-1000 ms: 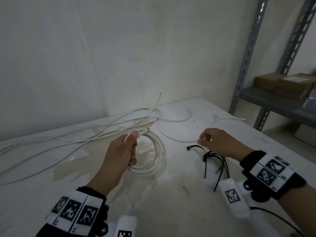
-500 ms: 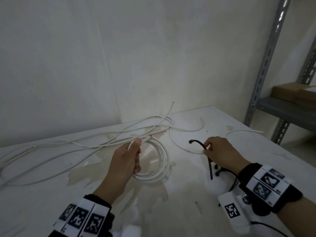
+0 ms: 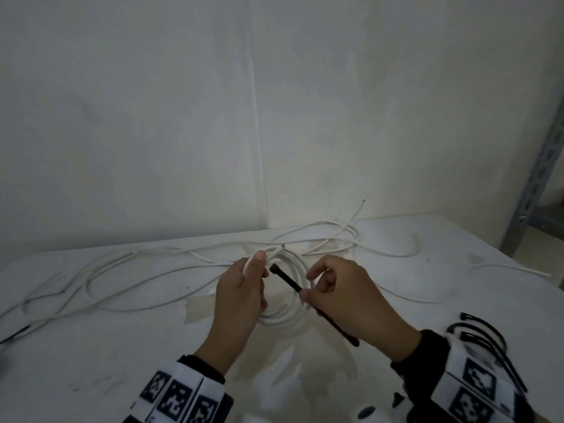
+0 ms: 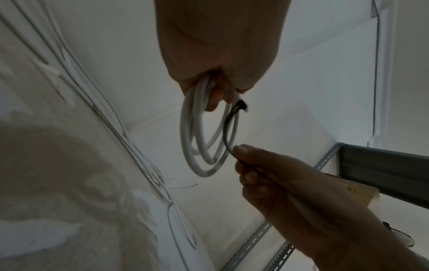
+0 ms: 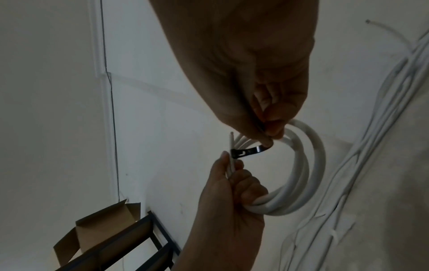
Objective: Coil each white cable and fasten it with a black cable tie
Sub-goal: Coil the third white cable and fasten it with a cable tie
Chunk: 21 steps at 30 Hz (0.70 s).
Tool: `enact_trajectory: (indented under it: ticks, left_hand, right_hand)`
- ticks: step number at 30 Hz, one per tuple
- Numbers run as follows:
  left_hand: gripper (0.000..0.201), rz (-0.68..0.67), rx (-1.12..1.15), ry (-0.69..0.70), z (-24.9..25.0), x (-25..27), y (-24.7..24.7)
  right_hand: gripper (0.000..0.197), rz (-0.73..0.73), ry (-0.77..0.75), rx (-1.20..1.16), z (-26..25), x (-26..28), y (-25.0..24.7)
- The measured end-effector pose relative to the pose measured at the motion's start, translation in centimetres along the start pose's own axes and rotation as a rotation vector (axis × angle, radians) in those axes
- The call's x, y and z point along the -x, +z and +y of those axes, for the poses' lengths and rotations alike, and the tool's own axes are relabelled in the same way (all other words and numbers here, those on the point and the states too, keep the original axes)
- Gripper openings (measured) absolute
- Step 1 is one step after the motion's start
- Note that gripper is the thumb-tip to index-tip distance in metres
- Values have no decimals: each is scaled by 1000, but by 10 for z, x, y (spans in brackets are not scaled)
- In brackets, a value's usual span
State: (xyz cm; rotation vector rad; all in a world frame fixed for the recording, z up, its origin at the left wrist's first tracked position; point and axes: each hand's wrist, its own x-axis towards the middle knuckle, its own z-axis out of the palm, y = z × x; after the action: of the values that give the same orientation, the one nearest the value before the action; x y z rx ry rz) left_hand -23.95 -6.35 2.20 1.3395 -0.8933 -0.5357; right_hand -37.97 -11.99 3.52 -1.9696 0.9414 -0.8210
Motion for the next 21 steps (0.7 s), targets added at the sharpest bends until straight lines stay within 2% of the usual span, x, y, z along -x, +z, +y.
enact_trajectory:
  ticks: [4, 8, 11, 16, 21]
  left_hand:
    - [40, 44, 124, 24, 2, 7, -11]
    - [29, 77, 62, 62, -1, 10, -21]
    - [26, 52, 53, 40, -3, 10, -28]
    - [34, 22, 135, -19, 1, 9, -41]
    - [38, 29, 240, -57, 3, 10, -44]
  right_hand:
    - [23, 39, 36, -18, -10, -8, 26]
    - [26, 70, 37, -91, -21, -14, 44]
    - [31, 111, -32, -187, -30, -13, 55]
    - [33, 71, -102, -280, -35, -10, 64]
    - [26, 27, -127, -338, -33, -9, 64]
